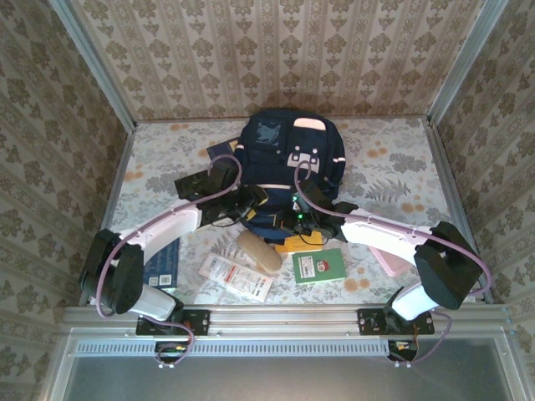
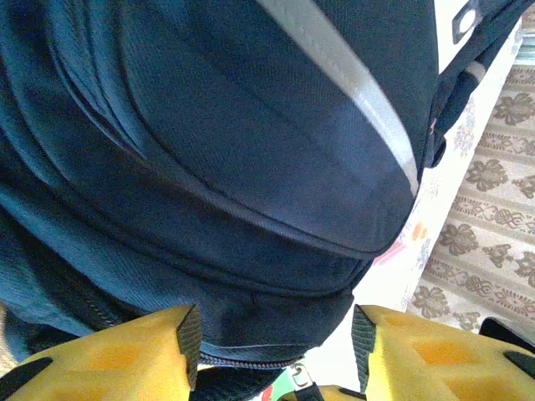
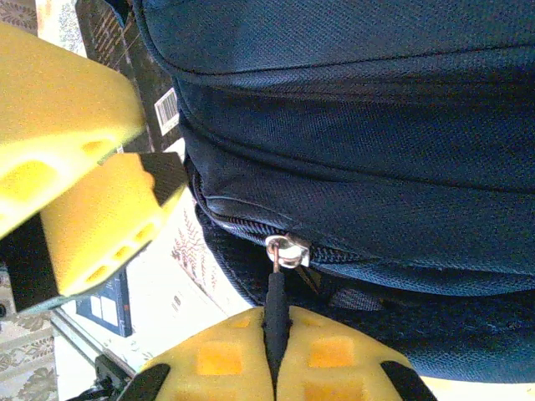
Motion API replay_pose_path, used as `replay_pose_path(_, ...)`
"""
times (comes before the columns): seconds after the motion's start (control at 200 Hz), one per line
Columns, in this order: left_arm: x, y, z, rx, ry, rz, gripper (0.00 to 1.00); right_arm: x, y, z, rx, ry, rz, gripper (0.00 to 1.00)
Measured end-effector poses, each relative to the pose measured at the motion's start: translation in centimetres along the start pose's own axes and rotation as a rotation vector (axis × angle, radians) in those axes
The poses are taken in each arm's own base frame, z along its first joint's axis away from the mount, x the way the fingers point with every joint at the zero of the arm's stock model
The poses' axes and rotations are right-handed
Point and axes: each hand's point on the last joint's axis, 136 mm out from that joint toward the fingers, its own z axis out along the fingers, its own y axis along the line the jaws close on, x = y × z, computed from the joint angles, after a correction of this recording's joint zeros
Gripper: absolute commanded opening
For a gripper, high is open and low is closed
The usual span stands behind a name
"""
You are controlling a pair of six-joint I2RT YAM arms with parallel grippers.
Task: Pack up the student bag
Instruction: Unzip the student bag at the top-center of the table.
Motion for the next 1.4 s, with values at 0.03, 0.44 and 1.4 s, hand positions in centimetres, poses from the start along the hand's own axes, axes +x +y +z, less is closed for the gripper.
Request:
replay_pose_path(0.03, 0.2, 0.0, 0.2, -0.001, 0.007, 0.0, 0.52, 0.0, 0.0, 0.1, 0.001, 0.0, -0.002, 0.0)
replay_pose_path(0.44, 1.1, 0.8, 1.3, -0.034, 0.037, -0.029, 0.5, 0.4, -0.6, 1.4, 0.016, 0.016, -0.019, 0.0)
replay_pose_path(1.4, -0.6, 1.7, 3.2, -0.195, 0.01, 0.03, 0.0, -0.4, -3.0, 0.5, 0.154, -0.042, -0.142, 0.0)
